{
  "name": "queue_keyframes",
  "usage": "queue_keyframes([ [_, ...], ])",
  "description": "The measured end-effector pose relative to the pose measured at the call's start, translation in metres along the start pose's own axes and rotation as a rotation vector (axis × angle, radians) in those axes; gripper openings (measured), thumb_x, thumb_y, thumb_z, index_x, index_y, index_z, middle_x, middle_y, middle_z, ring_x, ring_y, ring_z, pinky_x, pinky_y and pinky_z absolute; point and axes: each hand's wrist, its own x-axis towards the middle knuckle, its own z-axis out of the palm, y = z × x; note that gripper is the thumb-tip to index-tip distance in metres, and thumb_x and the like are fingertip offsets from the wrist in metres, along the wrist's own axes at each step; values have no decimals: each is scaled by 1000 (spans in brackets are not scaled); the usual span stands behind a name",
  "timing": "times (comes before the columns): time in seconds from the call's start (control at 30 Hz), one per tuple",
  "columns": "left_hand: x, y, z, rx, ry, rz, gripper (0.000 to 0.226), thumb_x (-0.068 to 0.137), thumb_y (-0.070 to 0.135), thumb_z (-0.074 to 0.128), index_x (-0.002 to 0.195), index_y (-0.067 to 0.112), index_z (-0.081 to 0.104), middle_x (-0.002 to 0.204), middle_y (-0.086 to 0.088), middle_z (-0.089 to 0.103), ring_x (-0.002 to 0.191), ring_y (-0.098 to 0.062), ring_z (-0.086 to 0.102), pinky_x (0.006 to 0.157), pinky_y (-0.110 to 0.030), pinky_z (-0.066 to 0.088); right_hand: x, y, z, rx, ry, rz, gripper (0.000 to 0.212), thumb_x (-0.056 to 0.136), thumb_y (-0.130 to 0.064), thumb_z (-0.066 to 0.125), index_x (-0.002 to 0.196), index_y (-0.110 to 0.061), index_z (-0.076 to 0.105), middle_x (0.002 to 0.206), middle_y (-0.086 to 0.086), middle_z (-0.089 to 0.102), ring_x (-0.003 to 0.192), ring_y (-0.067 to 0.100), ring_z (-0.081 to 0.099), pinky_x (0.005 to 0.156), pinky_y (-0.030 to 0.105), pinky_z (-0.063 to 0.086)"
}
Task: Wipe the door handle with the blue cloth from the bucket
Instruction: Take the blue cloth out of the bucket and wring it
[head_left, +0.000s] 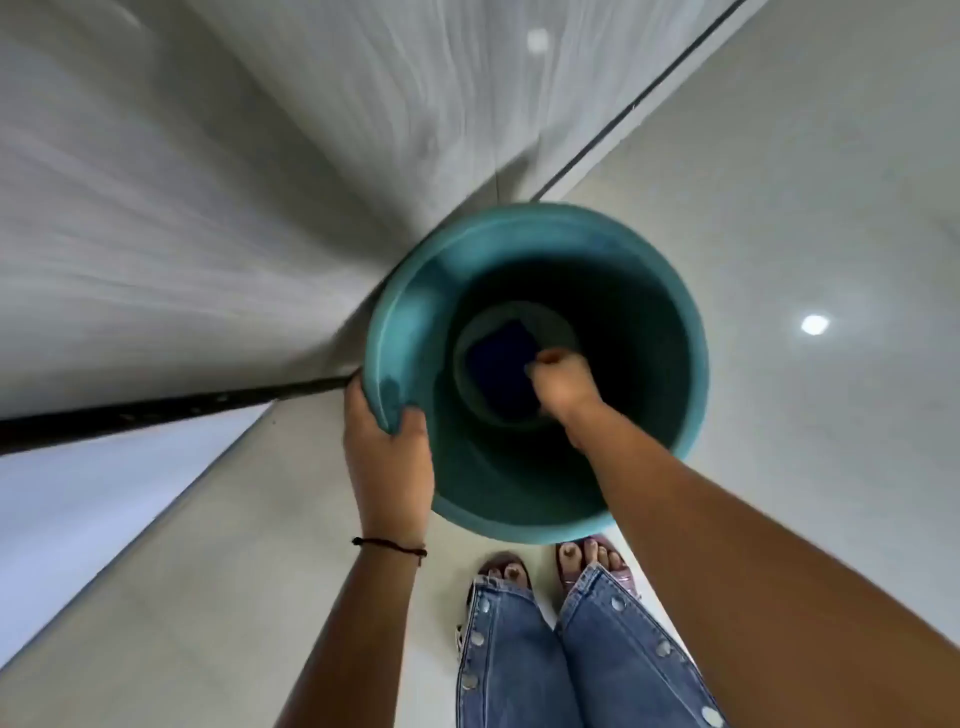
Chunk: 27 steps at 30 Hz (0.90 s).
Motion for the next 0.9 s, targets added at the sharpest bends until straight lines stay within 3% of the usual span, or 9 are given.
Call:
queue_keyframes([
  [0.1, 16, -16, 5, -23, 60, 0, 38, 82, -7, 54, 119, 1, 59, 95, -1, 61, 66, 6, 57, 54, 1, 41, 36, -3, 15, -65, 88, 108, 54, 92, -13, 51, 143, 0, 37, 144, 19, 46, 130, 33, 47, 109, 37, 41],
  [0.2, 21, -25, 11, -65, 82, 9, 35, 81, -6, 55, 113, 6, 61, 83, 10, 62, 62, 9, 58, 53, 0, 39, 66, 8, 27, -92, 164, 57, 52, 99, -16, 39, 149, -8, 26, 152, 14, 35, 137, 30, 38, 114, 35, 33],
  [0.3, 20, -28, 11, -89, 105, 30, 34, 81, -5, 55, 107, 16, 61, 78, 19, 59, 60, 14, 57, 54, -1, 40, 71, 21, 35, -228, 187, 35, 46, 101, -23, 29, 145, -11, 35, 149, 14, 41, 133, 31, 43, 111, 37, 33],
  [0.5, 18, -23, 11, -86, 110, 7, 37, 81, -8, 52, 115, 5, 60, 86, 6, 63, 63, 16, 57, 59, 1, 41, 10, -3, 29, -196, 57, 4, 46, 87, -24, 60, 124, 1, 55, 123, 19, 63, 112, 34, 61, 88, 33, 49],
  [0.57, 16, -18, 6, -66, 50, -48, 47, 82, -5, 54, 128, 6, 50, 104, 0, 62, 76, 14, 60, 66, 0, 44, -24, -10, 18, -86, 41, -51, 35, 79, -26, 64, 107, -7, 64, 109, 16, 69, 100, 34, 65, 88, 40, 54],
  [0.63, 7, -6, -4, -53, -50, -144, 70, 82, 11, 60, 144, 12, 27, 136, -9, 49, 115, -8, 57, 97, -19, 46, -69, -17, -2, 55, 1, -61, 13, 73, -21, 65, 85, -15, 64, 89, 8, 69, 84, 29, 65, 84, 48, 55],
  [0.67, -3, 6, -10, -11, -92, -212, 81, 83, 21, 62, 149, 14, 15, 150, -13, 34, 134, -21, 42, 111, -32, 36, -95, -21, -14, 111, -21, -53, 7, 75, -17, 64, 81, -16, 61, 83, 5, 65, 80, 27, 62, 83, 48, 55],
  [0.73, -30, 31, -22, 65, -138, -335, 87, 88, 33, 59, 151, 10, 4, 158, -12, 14, 145, -26, 18, 119, -39, 19, -141, -24, -36, 158, -67, -35, 8, 80, -13, 61, 87, -15, 58, 85, 4, 61, 82, 25, 59, 83, 47, 56],
  [0.9, -125, 109, -88, -400, -513, -564, 55, 84, 58, 51, 127, 24, 54, 128, 3, 60, 115, -16, 56, 99, -38, 40, -285, -39, -81, 256, -192, 16, 17, 83, -11, 61, 99, -10, 64, 105, 16, 68, 95, 30, 66, 76, 42, 57],
])
